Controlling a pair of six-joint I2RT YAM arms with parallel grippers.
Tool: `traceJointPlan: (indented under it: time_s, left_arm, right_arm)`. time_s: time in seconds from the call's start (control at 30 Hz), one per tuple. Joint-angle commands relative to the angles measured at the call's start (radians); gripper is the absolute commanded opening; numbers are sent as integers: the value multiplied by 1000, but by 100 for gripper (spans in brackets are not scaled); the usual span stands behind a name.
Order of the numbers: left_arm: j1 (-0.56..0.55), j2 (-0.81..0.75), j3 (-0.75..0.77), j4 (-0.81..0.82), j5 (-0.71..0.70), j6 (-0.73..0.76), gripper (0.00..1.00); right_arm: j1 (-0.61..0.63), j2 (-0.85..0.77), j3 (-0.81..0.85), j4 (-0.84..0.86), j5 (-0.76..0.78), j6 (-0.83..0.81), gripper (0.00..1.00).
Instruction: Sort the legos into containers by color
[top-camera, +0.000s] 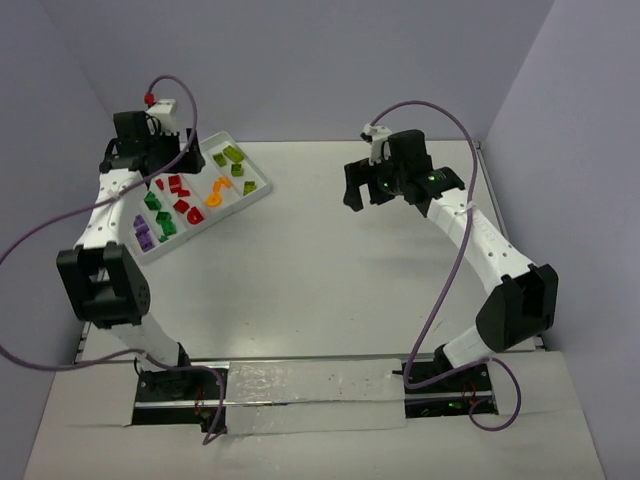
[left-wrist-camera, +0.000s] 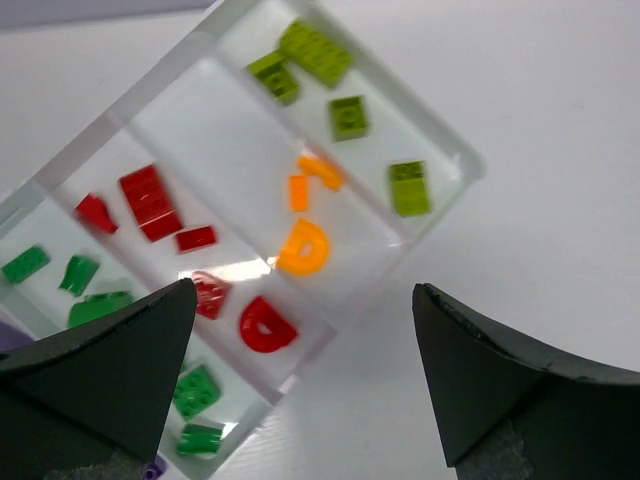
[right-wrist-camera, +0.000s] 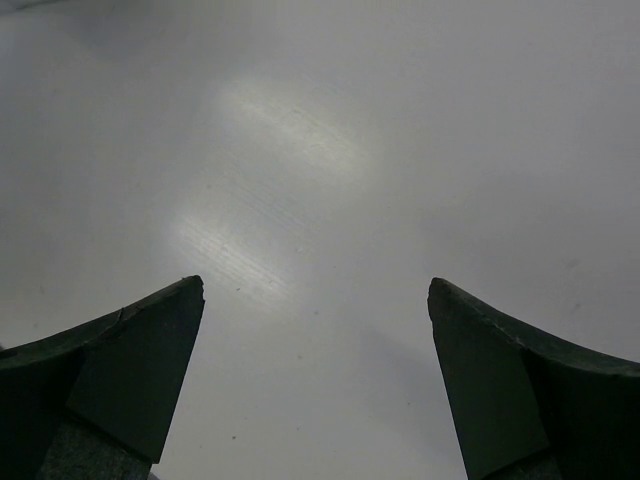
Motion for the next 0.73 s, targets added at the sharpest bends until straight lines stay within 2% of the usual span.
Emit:
traceJointPlan:
  time_s: [0.0, 0.17, 0.43, 0.7]
  left_arm:
    - [-124, -222, -115, 24, -75, 21, 99]
    - [-211, -358, -186, -14, -84, -26, 99]
    - [-214, -597, -421, 31, -135, 0, 99]
    - [-214, -710, -483, 26, -171, -24, 99]
  right_arm:
    - [-39, -98, -32, 70, 205, 99, 100]
    - [-40, -197, -140, 76, 309, 87, 100]
    - [-43, -401, -357, 139, 444, 47, 100]
    - [-57, -465, -384, 136, 456, 49, 100]
